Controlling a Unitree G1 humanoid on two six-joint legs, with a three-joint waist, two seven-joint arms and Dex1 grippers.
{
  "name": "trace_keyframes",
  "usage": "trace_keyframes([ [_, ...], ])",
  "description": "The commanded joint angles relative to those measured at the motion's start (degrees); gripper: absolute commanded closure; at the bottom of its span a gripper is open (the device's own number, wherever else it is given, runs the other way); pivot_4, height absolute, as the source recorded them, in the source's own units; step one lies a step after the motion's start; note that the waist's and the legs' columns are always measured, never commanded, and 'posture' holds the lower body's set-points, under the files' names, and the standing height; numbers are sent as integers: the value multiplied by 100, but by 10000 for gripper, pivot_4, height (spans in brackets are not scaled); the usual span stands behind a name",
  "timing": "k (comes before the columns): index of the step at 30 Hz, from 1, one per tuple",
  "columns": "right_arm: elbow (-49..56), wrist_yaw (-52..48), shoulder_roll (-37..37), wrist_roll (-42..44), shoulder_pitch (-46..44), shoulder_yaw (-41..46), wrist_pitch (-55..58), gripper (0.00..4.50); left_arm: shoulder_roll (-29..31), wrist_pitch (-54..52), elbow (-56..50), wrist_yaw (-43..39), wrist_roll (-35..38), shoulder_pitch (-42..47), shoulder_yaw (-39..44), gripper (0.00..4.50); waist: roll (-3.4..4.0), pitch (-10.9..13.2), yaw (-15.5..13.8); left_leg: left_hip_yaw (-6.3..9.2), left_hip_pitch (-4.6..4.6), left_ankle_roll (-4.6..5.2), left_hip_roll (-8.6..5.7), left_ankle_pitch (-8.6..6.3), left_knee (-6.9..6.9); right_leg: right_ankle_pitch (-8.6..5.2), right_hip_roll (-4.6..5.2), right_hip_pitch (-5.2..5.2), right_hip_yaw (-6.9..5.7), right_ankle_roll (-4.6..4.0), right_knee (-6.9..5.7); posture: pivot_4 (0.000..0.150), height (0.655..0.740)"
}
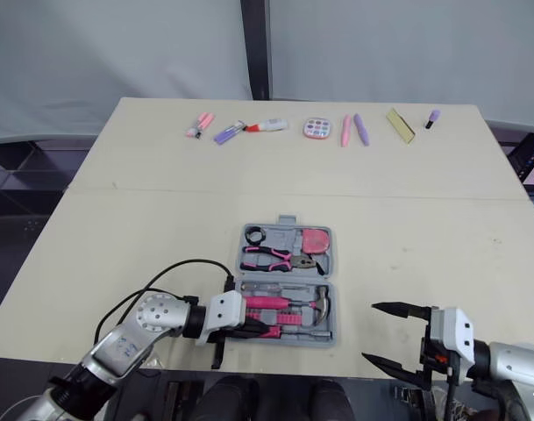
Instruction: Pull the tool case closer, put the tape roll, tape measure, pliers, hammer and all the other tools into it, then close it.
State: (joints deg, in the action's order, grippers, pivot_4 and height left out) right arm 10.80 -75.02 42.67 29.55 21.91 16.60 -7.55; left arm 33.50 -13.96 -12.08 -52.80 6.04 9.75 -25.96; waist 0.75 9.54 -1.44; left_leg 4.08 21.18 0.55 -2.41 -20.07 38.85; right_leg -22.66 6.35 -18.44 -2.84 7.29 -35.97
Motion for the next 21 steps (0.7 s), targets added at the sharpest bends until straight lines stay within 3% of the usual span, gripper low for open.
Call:
trace_keyframes([
  [1,86,60,-3,50,62,190,-98,0,25,-54,210,-130,-182,-111,-180,44617,3,-2,0,0,0,0,0,0,0,0,0,1,0,0,0,1500,7400],
  [21,180,74,18,84,139,273,-50,0,-50,58,893,-114,-504,-106,-434,44617,32,-43,0,-1,-12,2,-3,-1,-5,0,1,9,-1,0,1,1500,7400],
])
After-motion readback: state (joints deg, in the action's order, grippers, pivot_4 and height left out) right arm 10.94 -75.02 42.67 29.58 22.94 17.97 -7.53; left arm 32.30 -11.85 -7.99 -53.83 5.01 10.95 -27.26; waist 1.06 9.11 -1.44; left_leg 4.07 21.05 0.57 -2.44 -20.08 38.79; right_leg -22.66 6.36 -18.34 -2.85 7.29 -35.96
